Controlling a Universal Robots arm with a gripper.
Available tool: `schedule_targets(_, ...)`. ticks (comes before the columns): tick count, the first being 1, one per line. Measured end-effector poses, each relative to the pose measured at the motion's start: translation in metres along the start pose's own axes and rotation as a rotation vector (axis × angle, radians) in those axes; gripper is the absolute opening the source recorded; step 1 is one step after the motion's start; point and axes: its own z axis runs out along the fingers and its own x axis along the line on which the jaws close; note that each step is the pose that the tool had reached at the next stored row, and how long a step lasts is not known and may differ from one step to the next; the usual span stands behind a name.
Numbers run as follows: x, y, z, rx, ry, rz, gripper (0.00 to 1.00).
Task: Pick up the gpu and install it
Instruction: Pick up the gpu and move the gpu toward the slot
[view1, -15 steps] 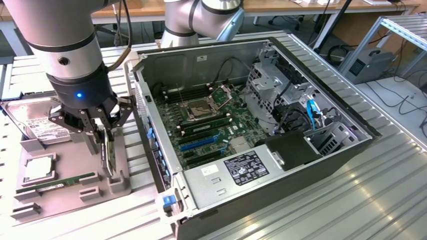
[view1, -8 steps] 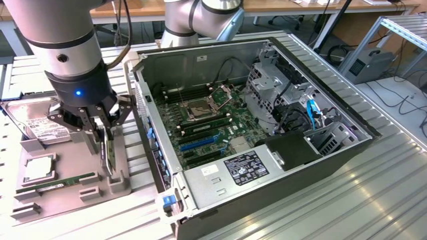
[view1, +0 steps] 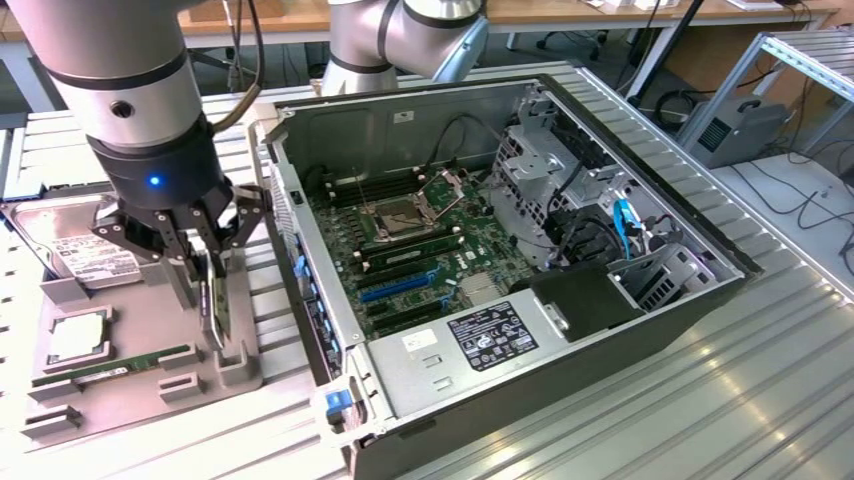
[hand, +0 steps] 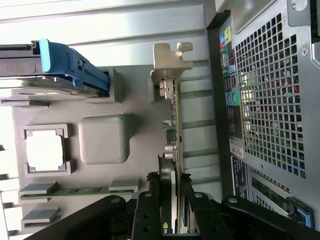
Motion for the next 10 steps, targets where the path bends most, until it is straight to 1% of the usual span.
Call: schedule_targets(10,-0.0002,0.0000,-0.0053,-0.0001,0.0000,0.000,0.27)
